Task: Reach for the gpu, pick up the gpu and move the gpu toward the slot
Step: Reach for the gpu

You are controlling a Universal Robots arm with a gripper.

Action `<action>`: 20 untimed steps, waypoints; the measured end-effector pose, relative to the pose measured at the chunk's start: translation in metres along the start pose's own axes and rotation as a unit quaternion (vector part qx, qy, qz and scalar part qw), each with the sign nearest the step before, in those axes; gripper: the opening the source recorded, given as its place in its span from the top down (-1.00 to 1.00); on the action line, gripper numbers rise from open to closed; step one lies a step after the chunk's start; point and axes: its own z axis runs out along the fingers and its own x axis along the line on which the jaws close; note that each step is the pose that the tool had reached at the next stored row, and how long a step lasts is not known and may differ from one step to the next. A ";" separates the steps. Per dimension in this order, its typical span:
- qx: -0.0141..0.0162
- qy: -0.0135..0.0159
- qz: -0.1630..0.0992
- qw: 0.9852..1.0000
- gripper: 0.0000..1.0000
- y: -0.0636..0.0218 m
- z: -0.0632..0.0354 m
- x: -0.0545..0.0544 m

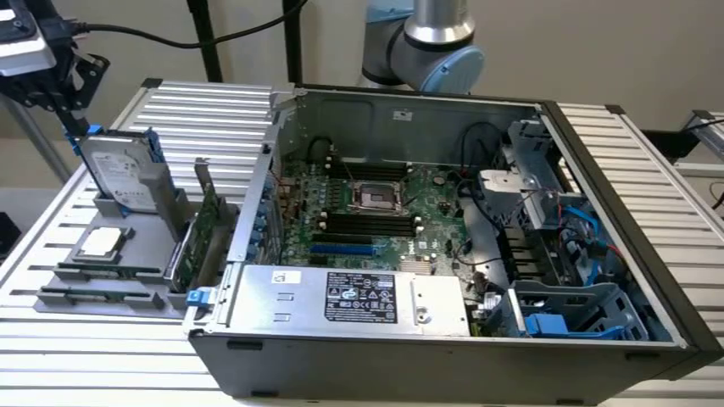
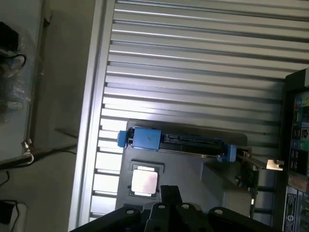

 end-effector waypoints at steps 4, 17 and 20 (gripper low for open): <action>0.000 0.000 0.000 1.000 0.79 -0.0113 -0.0002 -0.008; 0.000 0.000 0.000 1.000 0.79 -0.0489 0.0028 -0.050; 0.000 0.000 0.000 1.000 0.79 -0.0578 0.0080 -0.063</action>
